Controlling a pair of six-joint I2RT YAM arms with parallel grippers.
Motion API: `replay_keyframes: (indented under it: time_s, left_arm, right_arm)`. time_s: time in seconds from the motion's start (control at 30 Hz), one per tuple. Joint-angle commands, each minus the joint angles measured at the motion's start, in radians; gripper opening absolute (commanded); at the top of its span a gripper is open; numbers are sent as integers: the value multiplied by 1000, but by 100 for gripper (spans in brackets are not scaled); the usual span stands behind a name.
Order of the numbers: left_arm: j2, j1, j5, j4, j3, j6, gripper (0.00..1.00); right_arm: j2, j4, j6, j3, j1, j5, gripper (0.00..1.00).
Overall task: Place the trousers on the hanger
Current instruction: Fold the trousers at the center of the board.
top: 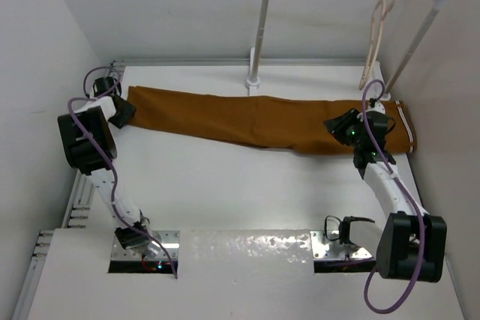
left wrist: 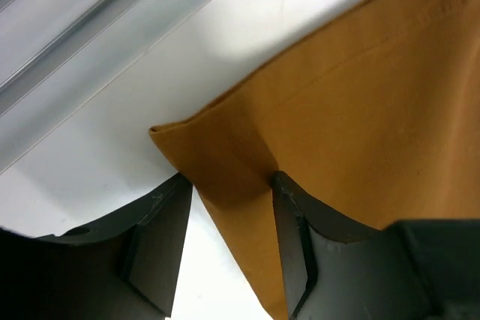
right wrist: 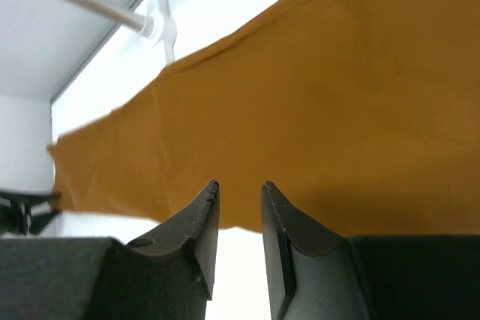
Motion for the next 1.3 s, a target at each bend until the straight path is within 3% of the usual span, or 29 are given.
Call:
replay_keyframes:
  time_s: [0.0, 0.13, 0.2, 0.23, 0.33, 0.5, 0.6, 0.73, 0.8, 0.87, 0.97, 1.13, 1.27]
  left_arm:
    - [68, -1, 39, 26, 21, -52, 45]
    - [101, -9, 2, 59, 25, -70, 37]
    - [102, -10, -26, 79, 22, -70, 25]
    - [95, -9, -35, 101, 16, -60, 13]
    - [84, -10, -58, 122, 14, -43, 1]
    - [10, -6, -206, 106, 8, 43, 0]
    - [-48, 17, -334, 71, -30, 75, 0]
    - [-118, 92, -343, 46, -101, 62, 0]
    - [-181, 126, -360, 60, -164, 36, 0]
    - [-230, 154, -339, 82, -195, 32, 0]
    - [-226, 161, -328, 62, -158, 17, 0]
    - [-163, 163, -363, -23, -64, 35, 0]
    - [-128, 163, -392, -43, -51, 35, 0]
  right_arm:
    - [4, 43, -27, -4, 23, -28, 29]
    - [16, 57, -22, -8, 28, -30, 29]
    - [30, 64, -22, -9, 28, -22, 29]
    - [43, 63, -22, -4, 28, -22, 29]
    - [56, 81, -14, -16, 28, -22, 29]
    - [56, 48, -37, -30, 28, 53, 29]
    - [51, -17, -37, -33, 28, 201, 33]
    - [77, -34, 6, -61, 26, 389, 43]
    - [91, -39, 30, -77, 21, 441, 51]
    - [90, -52, 42, -84, 3, 481, 53]
    - [53, -74, 56, -97, -37, 536, 61]
    - [56, -72, 88, -116, -195, 540, 75]
    - [151, 3, 141, -131, -307, 400, 80]
